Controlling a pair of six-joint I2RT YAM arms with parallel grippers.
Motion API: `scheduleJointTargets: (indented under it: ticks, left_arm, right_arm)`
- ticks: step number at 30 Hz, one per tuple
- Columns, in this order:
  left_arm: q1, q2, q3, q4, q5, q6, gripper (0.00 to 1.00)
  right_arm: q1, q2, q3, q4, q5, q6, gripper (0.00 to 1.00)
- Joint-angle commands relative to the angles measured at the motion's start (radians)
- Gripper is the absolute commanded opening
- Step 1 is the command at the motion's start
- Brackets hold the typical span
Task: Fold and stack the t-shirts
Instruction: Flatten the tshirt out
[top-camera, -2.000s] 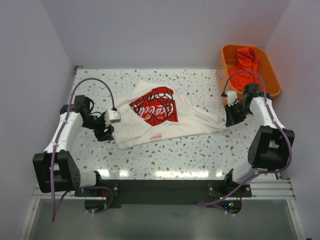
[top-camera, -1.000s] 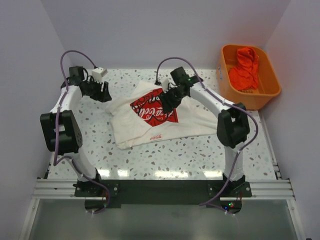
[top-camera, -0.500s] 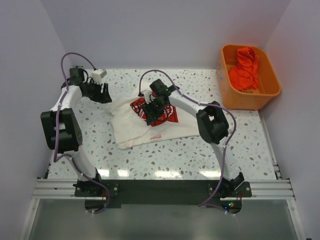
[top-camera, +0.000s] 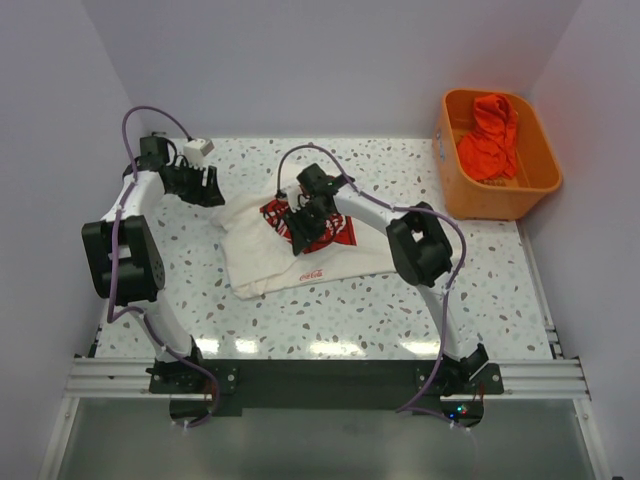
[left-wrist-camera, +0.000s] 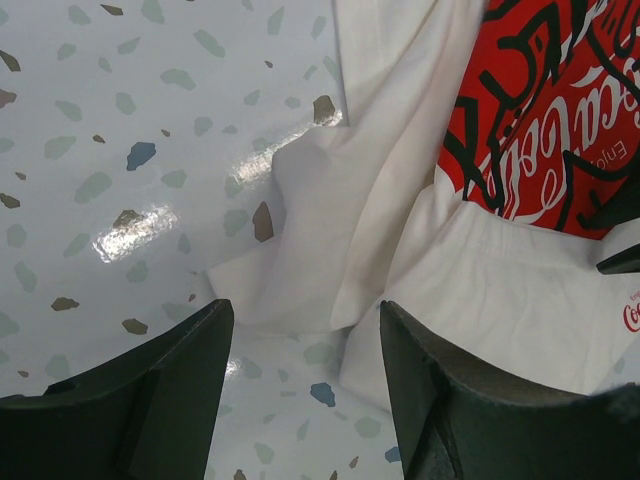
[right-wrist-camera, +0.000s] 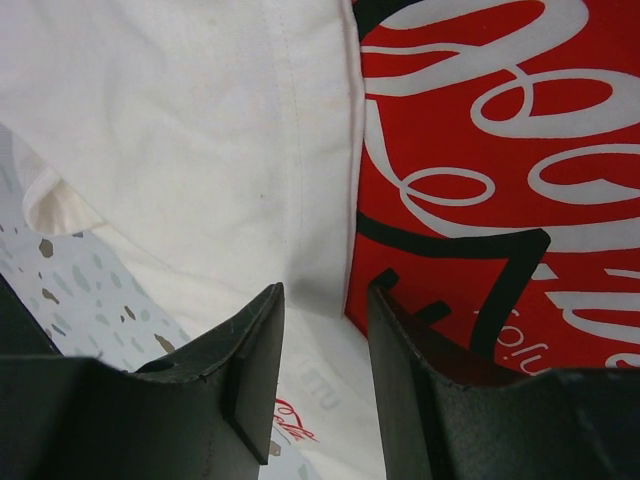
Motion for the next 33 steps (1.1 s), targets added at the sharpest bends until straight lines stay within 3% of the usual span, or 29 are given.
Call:
scheduleJointTargets:
  ticks: [1, 16, 19, 20, 28, 33]
  left_arm:
    - [0.0, -0.005, 0.022, 0.006, 0.017, -0.005, 0.66]
    - [0.002, 0.005, 0.012, 0.043, 0.023, -0.038, 0.66]
    - [-0.001, 0.011, 0.01, 0.053, 0.009, -0.04, 0.66]
    - [-0.002, 0.014, 0.012, 0.058, 0.0, -0.037, 0.66]
    - [-0.001, 0.113, 0.085, 0.004, -0.113, 0.041, 0.66]
    - [-0.008, 0.164, 0.102, -0.04, -0.068, 0.058, 0.65]
  right_arm:
    - [0.013, 0.009, 0.005, 0.021, -0.039, 0.015, 0.41]
    - [0.029, -0.016, -0.036, 0.007, -0.062, 0.011, 0.35]
    - [0.029, -0.014, -0.032, -0.003, -0.047, -0.001, 0.14]
    - [0.029, -0.014, -0.024, -0.012, -0.025, -0.017, 0.0]
    - [-0.048, -0.187, -0.023, -0.121, 0.047, -0.144, 0.0]
    - [-0.154, -0.313, -0.046, -0.223, 0.091, -0.233, 0.0]
